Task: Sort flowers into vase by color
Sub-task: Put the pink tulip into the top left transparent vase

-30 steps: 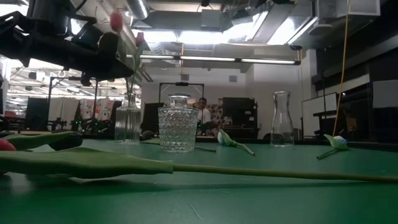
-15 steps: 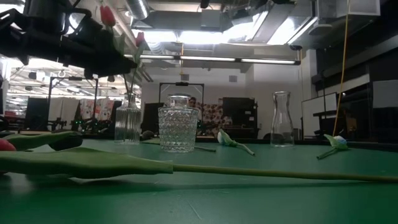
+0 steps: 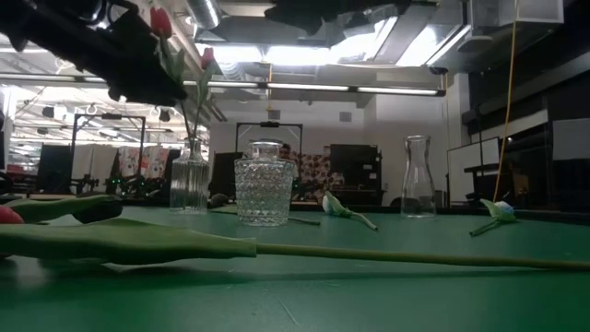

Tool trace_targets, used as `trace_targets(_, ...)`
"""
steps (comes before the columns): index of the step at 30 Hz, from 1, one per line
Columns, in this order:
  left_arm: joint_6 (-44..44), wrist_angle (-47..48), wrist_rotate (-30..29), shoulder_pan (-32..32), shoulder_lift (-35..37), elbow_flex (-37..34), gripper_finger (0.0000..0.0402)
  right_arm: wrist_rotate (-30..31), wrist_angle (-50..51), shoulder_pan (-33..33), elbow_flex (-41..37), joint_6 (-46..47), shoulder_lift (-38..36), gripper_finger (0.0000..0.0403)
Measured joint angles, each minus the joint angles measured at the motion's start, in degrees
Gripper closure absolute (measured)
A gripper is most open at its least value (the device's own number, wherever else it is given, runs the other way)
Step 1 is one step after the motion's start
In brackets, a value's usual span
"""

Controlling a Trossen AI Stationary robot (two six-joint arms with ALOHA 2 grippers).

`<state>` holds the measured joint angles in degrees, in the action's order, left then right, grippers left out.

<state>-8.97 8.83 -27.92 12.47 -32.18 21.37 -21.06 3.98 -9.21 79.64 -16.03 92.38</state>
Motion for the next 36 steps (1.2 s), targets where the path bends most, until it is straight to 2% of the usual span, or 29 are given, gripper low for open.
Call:
trace_targets(3,-3.4,8.1,0.0,0.0,2.8,2.8,0.0130,0.9,4.5,1.9,0.0,-1.9,-0.1,0.0175)
trace_targets(7,-7.7,19.6,1.6,0.0,7.1,4.8,0.0130,6.2,8.9,6.3,0.0,-2.8,0.9,0.0175)
trace_targets(9,-10.9,21.8,3.7,-0.1,9.2,4.9,0.0130,9.2,10.2,9.0,0.0,-2.9,2.1,0.0175)
trace_targets(16,-14.6,21.4,14.7,-0.1,13.4,5.0,0.0130,19.2,8.6,18.0,0.0,0.4,6.0,0.0175)
trace_targets(24,-15.3,20.2,26.7,-0.1,12.2,5.0,0.0130,23.0,6.1,26.0,0.0,7.5,12.0,0.0175)
trace_targets(30,-16.0,18.0,27.5,-0.3,11.8,4.9,0.0130,23.4,3.7,29.5,0.0,9.7,16.5,0.0175)
trace_targets(36,-16.9,17.9,27.0,-1.2,11.0,4.9,0.0130,21.2,-3.0,33.1,0.1,8.4,20.2,0.0175)
